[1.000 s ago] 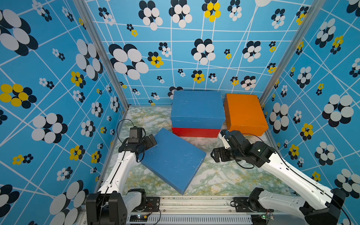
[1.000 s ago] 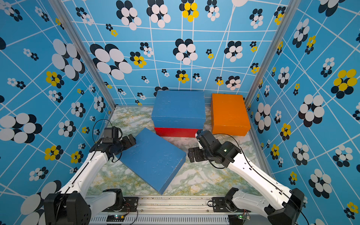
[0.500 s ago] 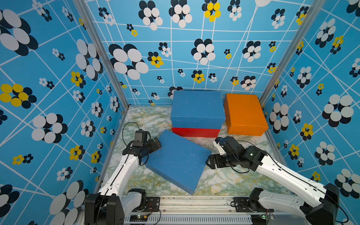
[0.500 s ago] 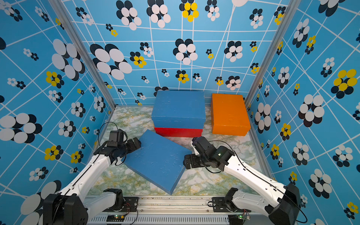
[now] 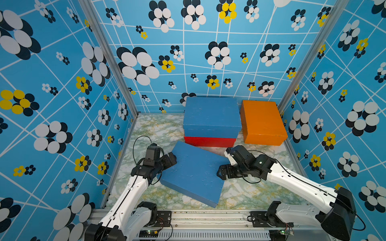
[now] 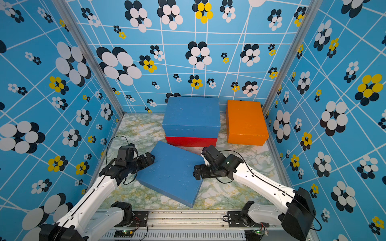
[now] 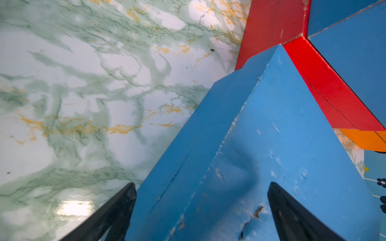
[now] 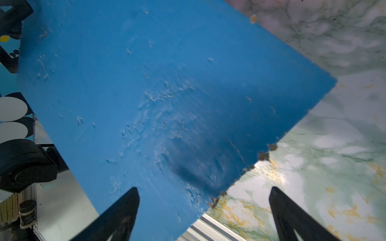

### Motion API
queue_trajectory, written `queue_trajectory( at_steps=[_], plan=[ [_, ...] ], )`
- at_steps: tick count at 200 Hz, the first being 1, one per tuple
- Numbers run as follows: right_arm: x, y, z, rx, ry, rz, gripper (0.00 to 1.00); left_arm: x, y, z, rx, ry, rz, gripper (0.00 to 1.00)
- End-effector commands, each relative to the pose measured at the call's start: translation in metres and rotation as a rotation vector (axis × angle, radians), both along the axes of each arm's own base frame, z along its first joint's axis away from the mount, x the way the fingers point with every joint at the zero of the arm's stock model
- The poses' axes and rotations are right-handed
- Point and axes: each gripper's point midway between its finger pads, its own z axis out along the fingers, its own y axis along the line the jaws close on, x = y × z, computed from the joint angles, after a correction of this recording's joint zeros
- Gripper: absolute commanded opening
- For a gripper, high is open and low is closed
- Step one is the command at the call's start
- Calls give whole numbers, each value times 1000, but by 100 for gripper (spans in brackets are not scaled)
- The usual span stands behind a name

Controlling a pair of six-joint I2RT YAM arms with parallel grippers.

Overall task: Stack the shoeboxes
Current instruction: Move the shoebox to the center of the board.

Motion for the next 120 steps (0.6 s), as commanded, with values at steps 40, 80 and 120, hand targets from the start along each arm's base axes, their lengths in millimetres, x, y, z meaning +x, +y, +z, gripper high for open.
queue_trajectory(
  at_steps=[40,80,120],
  plan=[
    [8,0,-4,-46,-20,-14,99,-21,-31,-10,-55,34,-60,99],
    [14,-9,0,-100,-57,-26,99,-25,-49,-8,-77,25,-98,100],
    [21,-24,6,-169,-97,-36,99,-29,-66,-2,-94,10,-137,100]
  ],
)
